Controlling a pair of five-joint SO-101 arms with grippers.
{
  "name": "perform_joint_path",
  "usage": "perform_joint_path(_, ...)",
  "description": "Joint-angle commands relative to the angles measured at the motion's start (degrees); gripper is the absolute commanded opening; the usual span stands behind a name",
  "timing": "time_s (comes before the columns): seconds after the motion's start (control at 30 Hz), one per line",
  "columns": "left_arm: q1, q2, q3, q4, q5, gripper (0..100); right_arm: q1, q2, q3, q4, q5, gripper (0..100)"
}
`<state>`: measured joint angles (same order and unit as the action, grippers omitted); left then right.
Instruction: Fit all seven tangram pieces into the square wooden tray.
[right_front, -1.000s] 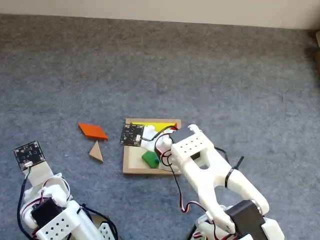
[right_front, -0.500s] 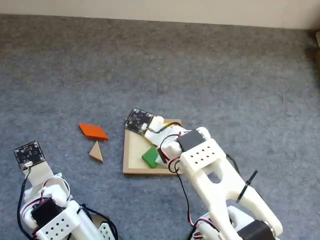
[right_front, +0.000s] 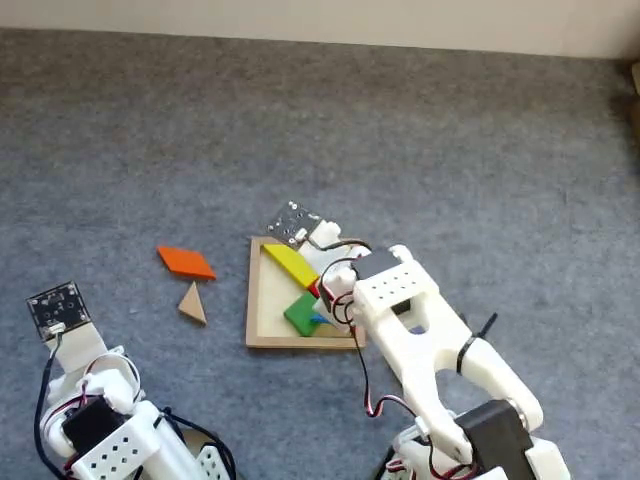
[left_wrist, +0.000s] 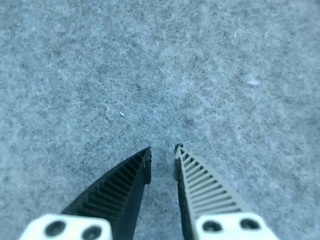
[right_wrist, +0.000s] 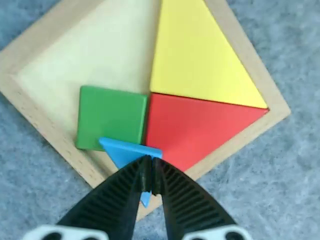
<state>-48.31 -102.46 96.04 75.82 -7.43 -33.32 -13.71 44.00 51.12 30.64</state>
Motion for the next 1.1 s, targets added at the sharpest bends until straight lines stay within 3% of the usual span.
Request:
perform_joint_path(0.0, -0.75, -2.33, 1.10, 0.18, 0.26, 9, 0.75, 0.13, -0.66, -0.84, -0.44, 1.2)
perform_joint_path(0.7, -0.75, -2.33, 1.10, 0.18, 0.26, 9, -2.95, -0.31, -0.40, 4.18, 2.99, 1.1)
perform_joint_path(1.0, -1.01, -2.33, 1.10, 0.18, 0.26, 9, 0.75, -4.26, -3.65, 9.27, 2.64, 1.1)
perform_joint_path(1.07, -1.10, -2.42, 1.10, 0.18, 0.26, 9, 2.42, -7.78, -4.09, 10.42, -0.44, 1.1)
